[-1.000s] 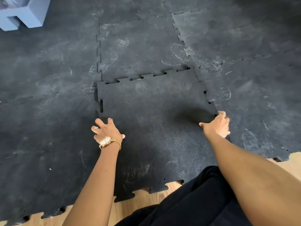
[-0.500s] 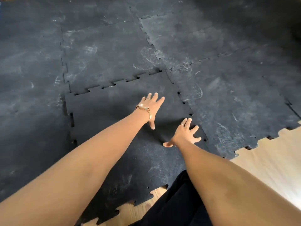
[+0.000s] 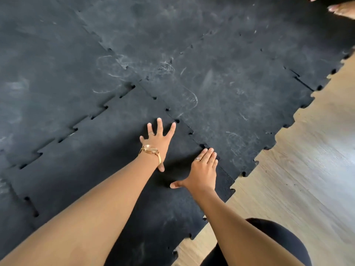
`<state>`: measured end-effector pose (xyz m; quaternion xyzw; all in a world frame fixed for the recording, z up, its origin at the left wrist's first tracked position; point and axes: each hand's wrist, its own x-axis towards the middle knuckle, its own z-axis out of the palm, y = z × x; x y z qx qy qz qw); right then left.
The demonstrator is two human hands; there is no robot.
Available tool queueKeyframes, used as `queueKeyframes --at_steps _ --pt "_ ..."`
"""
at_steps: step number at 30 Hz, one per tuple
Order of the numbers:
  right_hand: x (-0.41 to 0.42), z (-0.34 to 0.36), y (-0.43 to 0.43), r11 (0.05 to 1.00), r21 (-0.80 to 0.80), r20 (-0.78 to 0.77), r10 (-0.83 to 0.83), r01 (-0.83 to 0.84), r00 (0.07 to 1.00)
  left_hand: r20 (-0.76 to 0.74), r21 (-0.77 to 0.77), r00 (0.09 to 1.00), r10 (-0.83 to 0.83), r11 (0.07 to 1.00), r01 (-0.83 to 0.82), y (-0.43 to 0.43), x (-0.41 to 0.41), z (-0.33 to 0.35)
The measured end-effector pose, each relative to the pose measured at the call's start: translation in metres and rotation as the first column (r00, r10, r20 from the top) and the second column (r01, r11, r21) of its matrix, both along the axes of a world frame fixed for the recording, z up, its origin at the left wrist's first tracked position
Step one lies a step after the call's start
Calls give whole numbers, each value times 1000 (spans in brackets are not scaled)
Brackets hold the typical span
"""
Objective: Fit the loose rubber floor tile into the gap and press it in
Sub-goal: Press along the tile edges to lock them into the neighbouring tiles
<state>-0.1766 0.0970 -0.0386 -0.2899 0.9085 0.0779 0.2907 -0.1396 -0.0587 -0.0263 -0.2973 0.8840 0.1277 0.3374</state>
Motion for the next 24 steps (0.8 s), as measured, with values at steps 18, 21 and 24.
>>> queueKeyframes --at_steps 18,21,24 --pt "-74 46 -7 988 -143 -20 54 -56 998 -355 89 921 157 987 -134 12 31 -21" --pt "-113 46 -10 969 -242 -126 18 -48 992 -470 -63 863 186 968 -244 40 32 -46" --pt "-130 34 -12 876 -455 -326 1 -158 945 -555 -131 741 379 839 -528 63 17 -56"
